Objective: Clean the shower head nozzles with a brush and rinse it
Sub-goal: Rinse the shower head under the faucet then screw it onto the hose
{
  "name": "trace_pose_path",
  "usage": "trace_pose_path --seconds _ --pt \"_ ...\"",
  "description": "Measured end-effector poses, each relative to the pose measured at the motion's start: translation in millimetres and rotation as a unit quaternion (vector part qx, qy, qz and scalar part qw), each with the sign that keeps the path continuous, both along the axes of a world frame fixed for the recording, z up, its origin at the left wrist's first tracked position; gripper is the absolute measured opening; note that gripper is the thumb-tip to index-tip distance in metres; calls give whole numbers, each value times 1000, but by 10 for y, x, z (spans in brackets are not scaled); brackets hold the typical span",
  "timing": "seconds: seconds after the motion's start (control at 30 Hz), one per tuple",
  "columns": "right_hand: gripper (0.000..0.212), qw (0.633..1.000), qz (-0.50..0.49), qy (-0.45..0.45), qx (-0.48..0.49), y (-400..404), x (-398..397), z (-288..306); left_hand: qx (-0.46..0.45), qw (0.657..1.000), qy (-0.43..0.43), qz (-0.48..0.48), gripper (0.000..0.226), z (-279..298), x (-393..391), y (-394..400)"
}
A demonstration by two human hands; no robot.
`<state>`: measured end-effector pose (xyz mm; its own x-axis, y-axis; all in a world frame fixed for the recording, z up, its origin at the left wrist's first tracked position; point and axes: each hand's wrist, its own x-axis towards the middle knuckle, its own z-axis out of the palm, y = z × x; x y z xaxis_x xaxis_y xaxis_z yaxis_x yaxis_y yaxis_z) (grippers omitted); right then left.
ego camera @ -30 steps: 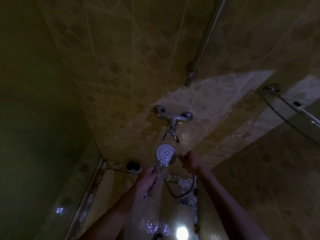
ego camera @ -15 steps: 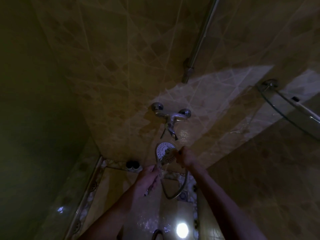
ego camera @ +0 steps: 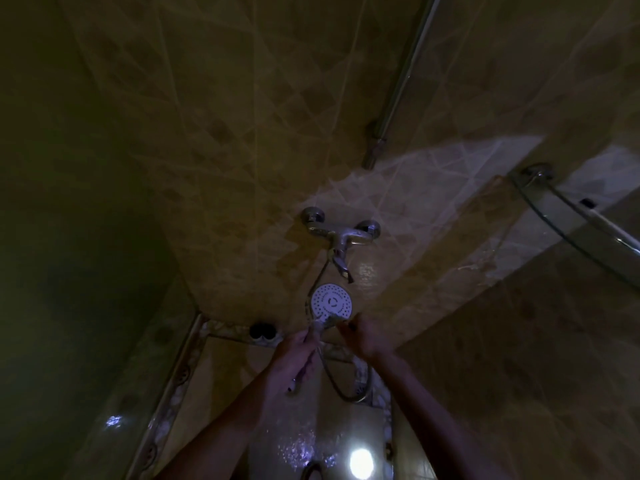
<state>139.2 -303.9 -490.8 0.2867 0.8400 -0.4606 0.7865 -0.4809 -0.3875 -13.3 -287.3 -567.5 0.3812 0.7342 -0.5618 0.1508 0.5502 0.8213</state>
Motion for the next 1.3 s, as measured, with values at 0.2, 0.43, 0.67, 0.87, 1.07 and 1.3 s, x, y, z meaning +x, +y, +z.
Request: trace_pose_path --seconds 0.2,0.43,0.67,0.87,1.07,1.3 --pt "37 997 -74 30 3 143 175 38 7 1000 6 -10 19 24 -23 -2" --pt "39 999 -45 1 -15 -92 195 -29 9 1000 2 -3 25 90 -33 0" --pt "40 1000 1 -30 -9 31 -14 38 18 1000 6 -13 29 130 -40 -35" --pt "37 998 -61 1 -5 105 176 120 17 999 25 -15 28 151 -67 -16" --pt "47 999 -25 -18 -37 -64 100 55 10 1000 8 -6 31 177 -70 -41" --pt "46 1000 -12 -12 -4 101 0 144 14 1000 10 -16 27 176 -78 -86"
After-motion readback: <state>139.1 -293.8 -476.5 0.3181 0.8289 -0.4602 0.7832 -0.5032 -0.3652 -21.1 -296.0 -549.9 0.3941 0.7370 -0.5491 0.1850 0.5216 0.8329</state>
